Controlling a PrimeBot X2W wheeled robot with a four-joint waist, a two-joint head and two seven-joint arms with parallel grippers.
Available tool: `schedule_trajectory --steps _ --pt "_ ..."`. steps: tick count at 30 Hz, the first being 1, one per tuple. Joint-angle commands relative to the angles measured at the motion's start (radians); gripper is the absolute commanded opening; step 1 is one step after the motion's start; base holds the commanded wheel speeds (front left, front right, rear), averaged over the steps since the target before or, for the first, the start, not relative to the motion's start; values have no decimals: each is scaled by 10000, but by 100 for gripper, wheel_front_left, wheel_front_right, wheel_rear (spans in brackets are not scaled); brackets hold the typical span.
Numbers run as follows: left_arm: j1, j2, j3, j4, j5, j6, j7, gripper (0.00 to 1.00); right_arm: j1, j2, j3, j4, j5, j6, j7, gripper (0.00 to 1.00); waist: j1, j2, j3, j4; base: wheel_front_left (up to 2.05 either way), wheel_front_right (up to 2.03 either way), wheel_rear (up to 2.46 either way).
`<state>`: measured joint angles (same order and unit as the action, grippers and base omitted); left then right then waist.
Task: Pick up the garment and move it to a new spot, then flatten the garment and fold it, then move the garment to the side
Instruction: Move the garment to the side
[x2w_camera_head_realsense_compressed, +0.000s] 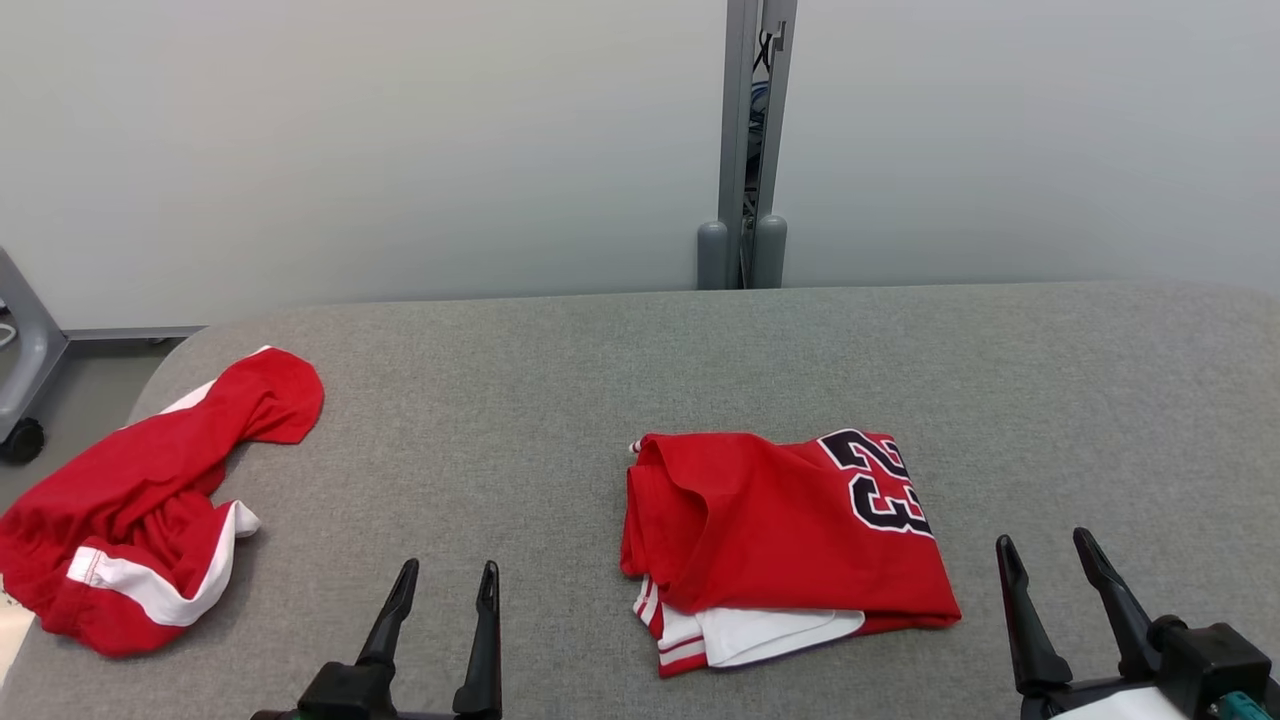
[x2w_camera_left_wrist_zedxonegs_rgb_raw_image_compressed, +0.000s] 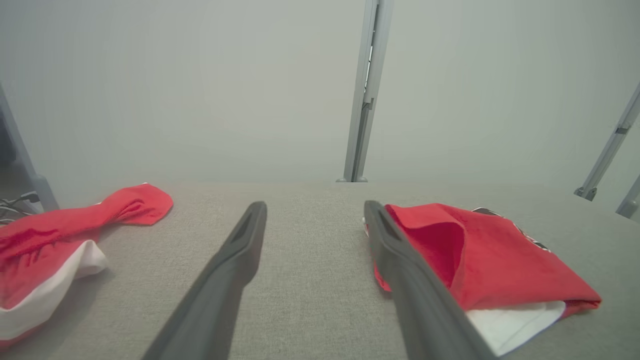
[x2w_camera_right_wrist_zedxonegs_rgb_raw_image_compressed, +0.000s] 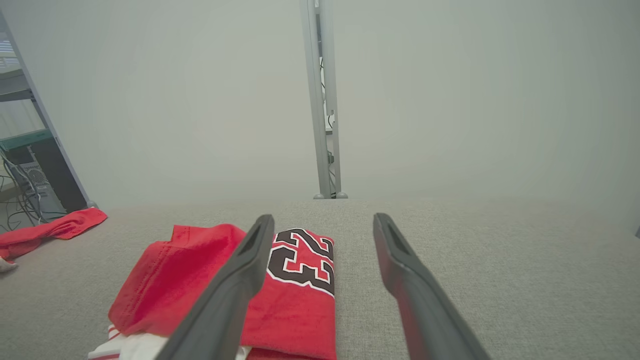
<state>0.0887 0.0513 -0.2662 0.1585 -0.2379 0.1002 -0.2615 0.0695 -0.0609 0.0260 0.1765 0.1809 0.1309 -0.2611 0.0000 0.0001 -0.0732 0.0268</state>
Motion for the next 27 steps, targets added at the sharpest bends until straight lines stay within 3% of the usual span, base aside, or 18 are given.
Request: schedule_trajectory --steps 1,15,27 --pt "152 36 81 -86 70 85 -34 100 89 -23 11 -116 -30 -3 -58 100 0 -1 -13 8 0 0 0" --pt "405 11 333 -616 470 -38 -39 100 389 24 74 -498 -4 -3 -59 100 0 -1 44 152 0 0 0" --pt "329 8 315 -501 473 -142 -40 100 225 61 48 -38 395 -3 -59 100 0 -1 91 305 0 0 0"
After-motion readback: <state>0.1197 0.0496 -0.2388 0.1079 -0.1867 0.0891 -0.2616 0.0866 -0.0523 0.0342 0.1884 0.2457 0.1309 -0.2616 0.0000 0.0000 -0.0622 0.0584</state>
